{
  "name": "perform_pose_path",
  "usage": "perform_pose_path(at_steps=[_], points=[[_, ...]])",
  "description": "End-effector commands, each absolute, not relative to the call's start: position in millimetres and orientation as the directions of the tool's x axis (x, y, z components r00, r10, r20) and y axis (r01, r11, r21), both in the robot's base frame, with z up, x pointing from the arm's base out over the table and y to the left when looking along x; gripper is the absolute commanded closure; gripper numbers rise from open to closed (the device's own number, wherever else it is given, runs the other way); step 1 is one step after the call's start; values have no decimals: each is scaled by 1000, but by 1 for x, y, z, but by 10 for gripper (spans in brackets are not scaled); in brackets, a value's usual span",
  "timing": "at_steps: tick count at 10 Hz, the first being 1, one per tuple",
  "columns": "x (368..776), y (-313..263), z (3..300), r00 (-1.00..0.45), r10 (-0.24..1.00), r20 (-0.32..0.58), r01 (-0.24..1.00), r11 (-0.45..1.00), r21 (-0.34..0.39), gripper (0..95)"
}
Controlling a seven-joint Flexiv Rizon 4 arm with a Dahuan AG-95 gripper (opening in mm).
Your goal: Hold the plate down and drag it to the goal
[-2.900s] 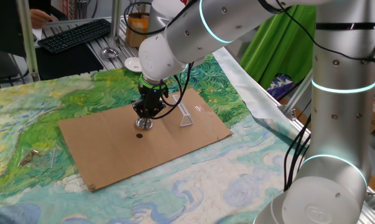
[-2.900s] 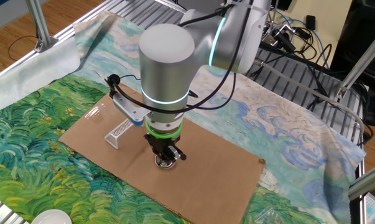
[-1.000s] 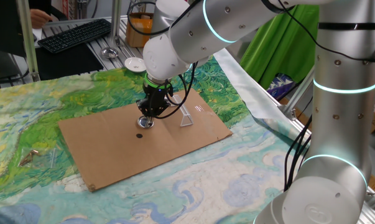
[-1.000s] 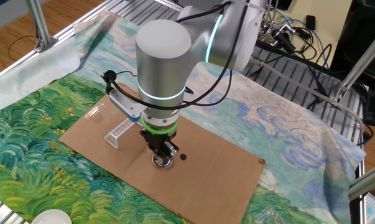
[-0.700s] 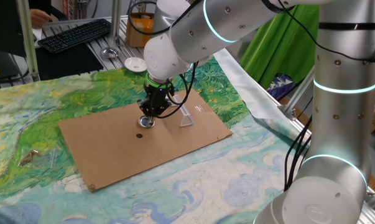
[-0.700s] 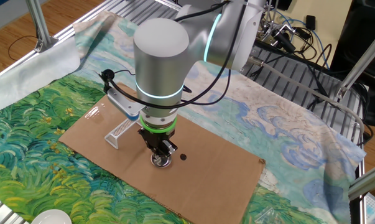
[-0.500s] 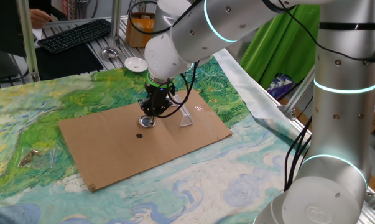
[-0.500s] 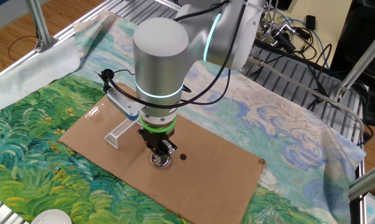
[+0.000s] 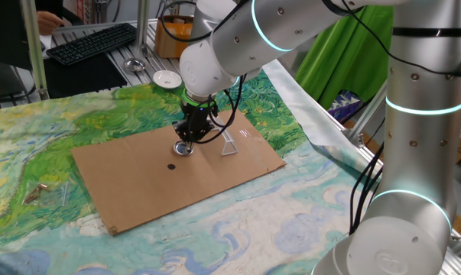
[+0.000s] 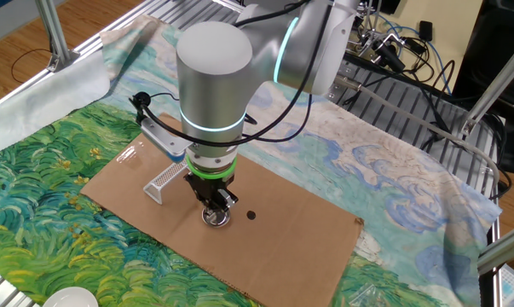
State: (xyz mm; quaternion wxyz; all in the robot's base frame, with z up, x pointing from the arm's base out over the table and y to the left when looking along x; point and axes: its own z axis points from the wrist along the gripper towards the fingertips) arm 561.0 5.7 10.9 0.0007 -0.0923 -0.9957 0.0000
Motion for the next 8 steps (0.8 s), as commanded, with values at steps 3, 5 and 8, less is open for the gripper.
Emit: perform_pose_path(at_steps=[3, 5, 8], points=[[561, 1, 11, -985, 172, 0, 172, 985, -8, 950], [561, -3, 11, -986, 166, -1, 166, 986, -13, 950], [560, -10, 11, -988, 153, -3, 153, 988, -20, 950]])
